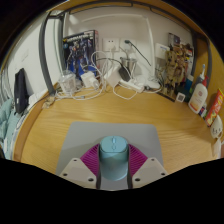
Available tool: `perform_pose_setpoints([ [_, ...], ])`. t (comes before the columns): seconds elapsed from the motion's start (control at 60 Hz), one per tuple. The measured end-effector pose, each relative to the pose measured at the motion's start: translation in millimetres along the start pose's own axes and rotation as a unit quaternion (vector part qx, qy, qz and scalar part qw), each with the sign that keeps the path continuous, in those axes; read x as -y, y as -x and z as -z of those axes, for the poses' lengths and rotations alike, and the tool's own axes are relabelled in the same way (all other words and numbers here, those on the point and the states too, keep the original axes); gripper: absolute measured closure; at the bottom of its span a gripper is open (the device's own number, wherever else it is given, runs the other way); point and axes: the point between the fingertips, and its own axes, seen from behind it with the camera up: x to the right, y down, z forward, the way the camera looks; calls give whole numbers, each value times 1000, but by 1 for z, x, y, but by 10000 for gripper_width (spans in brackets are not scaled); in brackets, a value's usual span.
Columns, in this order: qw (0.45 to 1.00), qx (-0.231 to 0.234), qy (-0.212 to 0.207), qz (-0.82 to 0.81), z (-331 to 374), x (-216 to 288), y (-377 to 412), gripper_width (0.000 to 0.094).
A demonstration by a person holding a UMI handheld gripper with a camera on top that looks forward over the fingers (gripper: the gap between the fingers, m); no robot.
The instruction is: Arrange mouse
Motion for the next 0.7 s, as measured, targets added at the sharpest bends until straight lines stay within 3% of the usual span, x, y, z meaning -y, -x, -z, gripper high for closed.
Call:
perform_pose_setpoints([
  [0.1, 1000, -12, -18, 16, -1, -1, 2, 553],
  [0.267, 1000, -14, -11, -2, -1, -1, 3, 446],
  [0.367, 999, -30, -3, -15, 7, 7, -3, 184],
  [0.4, 999, -37, -9, -13, 15, 17, -6, 154],
  [0.7, 996, -47, -63, -48, 140, 119, 1, 102],
])
